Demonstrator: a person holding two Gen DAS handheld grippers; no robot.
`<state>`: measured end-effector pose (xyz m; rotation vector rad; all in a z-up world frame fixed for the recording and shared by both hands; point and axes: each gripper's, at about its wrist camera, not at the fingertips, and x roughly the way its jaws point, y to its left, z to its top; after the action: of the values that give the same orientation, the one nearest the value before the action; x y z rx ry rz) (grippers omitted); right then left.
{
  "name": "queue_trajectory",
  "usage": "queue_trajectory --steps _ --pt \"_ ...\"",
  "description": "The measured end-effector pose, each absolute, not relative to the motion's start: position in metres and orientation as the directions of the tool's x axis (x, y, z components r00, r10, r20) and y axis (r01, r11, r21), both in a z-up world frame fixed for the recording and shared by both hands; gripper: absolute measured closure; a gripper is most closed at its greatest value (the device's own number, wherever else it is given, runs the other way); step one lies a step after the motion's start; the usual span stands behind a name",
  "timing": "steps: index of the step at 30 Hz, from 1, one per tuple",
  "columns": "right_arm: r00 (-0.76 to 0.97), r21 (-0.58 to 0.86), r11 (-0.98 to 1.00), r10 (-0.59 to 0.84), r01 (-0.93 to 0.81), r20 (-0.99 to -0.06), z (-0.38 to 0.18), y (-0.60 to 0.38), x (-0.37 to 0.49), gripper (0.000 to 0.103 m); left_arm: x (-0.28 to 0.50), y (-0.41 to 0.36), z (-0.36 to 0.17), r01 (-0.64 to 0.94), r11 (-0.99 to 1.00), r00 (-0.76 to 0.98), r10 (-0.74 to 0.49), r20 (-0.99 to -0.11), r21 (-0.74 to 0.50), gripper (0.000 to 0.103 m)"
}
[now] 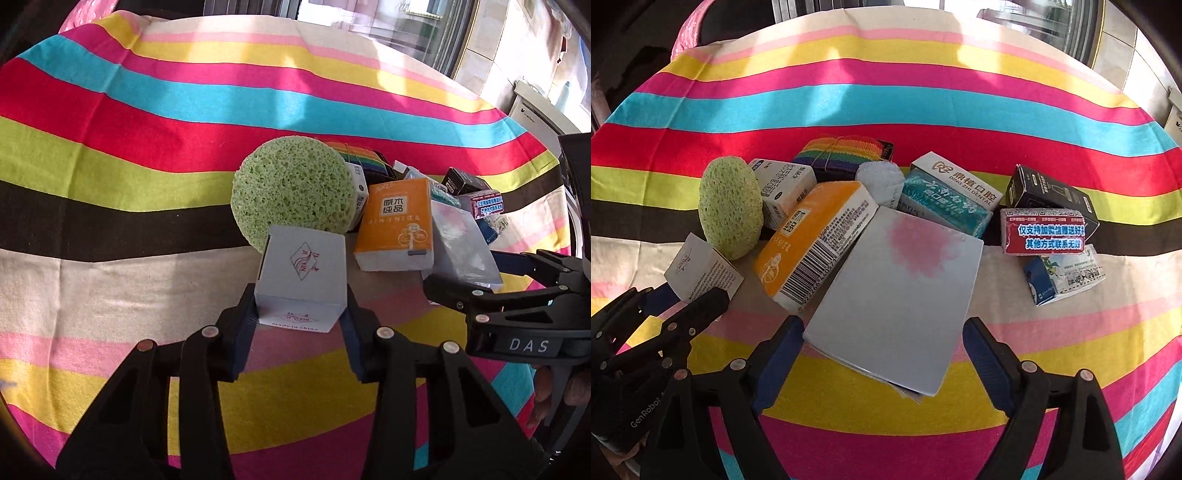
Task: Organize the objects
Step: 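Grasp red-logo white cube with left tool while right tool grasps pink-stained box, then carry cube with left tool while right tool carries pink-stained box to bin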
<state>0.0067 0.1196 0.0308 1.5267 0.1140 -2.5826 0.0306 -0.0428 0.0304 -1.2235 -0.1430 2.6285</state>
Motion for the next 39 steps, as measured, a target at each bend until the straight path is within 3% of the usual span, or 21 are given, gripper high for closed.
queue_trajectory --steps 11,13,14,39 --pt "-0.508 -0.06 -0.992 -0.005 0.112 -0.861 0.026 0.129 -0.004 0.016 0.033 -0.036 0.031 -0.147 -0.971 -0.619 0.24 -0.748 -0.19 0.057" --pt "-0.524 -0.082 -0.988 0.002 0.13 -0.852 0.027 0.129 -0.002 0.032 0.035 -0.033 0.031 -0.138 -0.972 -0.621 0.235 -0.748 -0.191 0.057" --pt "-0.528 -0.087 -0.988 0.005 0.13 -0.849 0.027 0.132 -0.002 0.034 0.036 -0.031 0.031 -0.136 -0.972 -0.622 0.233 -0.748 -0.189 0.057" --pt "-0.55 -0.152 -0.969 0.021 0.194 -0.835 0.036 0.212 0.112 0.034 0.131 0.023 0.05 -0.182 -0.955 -0.655 0.297 -0.695 -0.236 0.057"
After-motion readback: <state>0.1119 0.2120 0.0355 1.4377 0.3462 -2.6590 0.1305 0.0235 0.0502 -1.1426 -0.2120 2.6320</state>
